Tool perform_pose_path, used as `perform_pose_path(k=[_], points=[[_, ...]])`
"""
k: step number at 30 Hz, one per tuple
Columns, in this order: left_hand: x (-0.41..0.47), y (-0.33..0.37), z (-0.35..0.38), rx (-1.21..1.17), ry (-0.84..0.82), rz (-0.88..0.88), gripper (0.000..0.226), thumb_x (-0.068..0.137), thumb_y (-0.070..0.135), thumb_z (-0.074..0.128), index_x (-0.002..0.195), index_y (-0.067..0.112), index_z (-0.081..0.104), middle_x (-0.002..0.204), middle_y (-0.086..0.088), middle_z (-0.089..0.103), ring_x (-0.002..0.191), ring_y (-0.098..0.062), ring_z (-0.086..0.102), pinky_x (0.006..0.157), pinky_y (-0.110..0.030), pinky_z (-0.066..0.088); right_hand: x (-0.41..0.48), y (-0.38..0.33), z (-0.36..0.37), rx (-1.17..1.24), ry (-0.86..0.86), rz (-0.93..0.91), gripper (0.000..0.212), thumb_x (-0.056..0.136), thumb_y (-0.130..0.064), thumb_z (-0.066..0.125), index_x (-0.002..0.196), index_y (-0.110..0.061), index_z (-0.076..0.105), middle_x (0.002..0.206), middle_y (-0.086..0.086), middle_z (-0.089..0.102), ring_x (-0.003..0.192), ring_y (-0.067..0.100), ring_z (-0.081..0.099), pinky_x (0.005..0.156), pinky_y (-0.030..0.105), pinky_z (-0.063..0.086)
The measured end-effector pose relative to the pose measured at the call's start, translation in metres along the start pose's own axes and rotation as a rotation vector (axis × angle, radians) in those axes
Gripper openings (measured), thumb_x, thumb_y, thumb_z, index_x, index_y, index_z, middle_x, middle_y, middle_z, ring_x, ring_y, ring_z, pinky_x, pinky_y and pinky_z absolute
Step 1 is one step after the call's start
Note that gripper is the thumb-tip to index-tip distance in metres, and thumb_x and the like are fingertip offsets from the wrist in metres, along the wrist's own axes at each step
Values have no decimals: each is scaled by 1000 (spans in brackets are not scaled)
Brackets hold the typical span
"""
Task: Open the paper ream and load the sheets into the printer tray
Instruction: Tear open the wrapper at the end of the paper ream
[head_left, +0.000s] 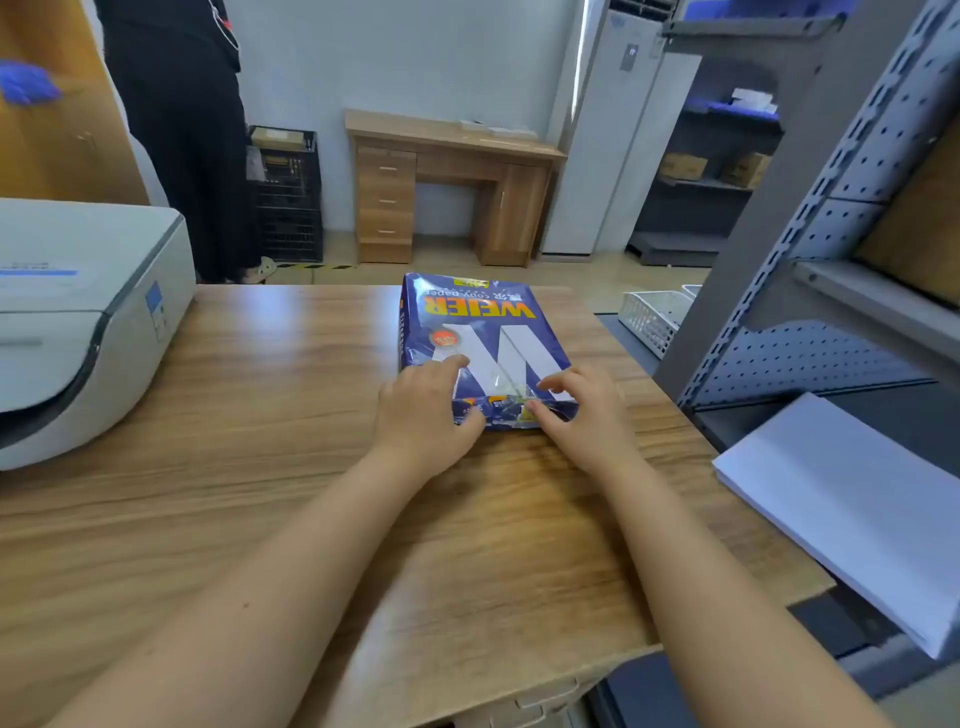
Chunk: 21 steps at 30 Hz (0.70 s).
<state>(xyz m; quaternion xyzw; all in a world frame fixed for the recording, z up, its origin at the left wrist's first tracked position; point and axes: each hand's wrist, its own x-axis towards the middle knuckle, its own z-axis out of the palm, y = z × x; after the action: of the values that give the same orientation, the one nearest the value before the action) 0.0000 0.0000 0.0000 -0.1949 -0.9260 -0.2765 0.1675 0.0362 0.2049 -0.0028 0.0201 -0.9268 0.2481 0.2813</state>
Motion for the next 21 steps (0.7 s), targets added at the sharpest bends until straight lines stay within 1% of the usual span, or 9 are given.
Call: perform_pose_path(k=[2,4,6,8,10,12,16,19,21], points=[[4,3,2,92,10,25,50,80,48,49,125,26,58,103,3,67,101,-27,57,77,-36,39,2,1,2,-79,38,19,21,75,-39,75,91,-25,70,94,-7,64,98,17,53,80,35,34],[8,6,6,177,-37,-1,46,86,49,47,127,30,57,110,5,66,108,-25,53,85,-37,37,2,1,6,-125,37,55,25,75,-43,74,96,-28,71,100,-9,64,102,17,48,79,30,22],[13,12,9,259,-81,13,46,89,51,43,129,32,55,115,4,63,111,-25,50,89,-39,35,1,4,12,-130,22,67,31,75,-44,74,101,-29,71,103,-9,62,103,18,44,80,28,17],[18,15,11,296,-120,39,44,90,50,41,125,30,58,115,2,61,111,-26,49,88,-39,35,1,7,16,-117,35,80,34,74,-44,74,104,-28,71,103,-8,62,104,19,43,84,28,17],[25,17,11,277,-167,27,40,89,48,41,117,29,63,113,1,59,111,-26,47,87,-39,35,0,7,20,-102,50,99,36,74,-46,72,104,-27,71,102,-9,61,104,19,42,86,31,19],[31,18,12,228,-196,-3,35,89,47,44,110,30,66,112,-1,56,110,-25,46,88,-39,36,0,7,22,-104,47,105,39,74,-48,67,106,-27,71,105,-8,60,106,18,42,87,32,21],[34,19,19,152,-175,-37,32,91,51,45,103,30,66,105,-2,57,100,-24,55,84,-36,41,-1,9,26,-108,17,115,44,76,-52,58,112,-29,69,116,-10,57,114,15,40,91,30,17],[36,21,24,69,-160,-119,29,88,53,50,101,34,67,102,2,62,96,-22,59,88,-37,42,-2,9,28,-106,-2,110,43,77,-53,54,112,-33,69,116,-12,56,115,13,38,93,30,15],[42,22,23,11,-194,-210,26,89,49,51,105,35,67,104,3,66,96,-21,61,92,-39,42,-2,8,29,-101,1,111,39,77,-50,56,111,-35,69,115,-13,56,115,12,38,94,31,15]])
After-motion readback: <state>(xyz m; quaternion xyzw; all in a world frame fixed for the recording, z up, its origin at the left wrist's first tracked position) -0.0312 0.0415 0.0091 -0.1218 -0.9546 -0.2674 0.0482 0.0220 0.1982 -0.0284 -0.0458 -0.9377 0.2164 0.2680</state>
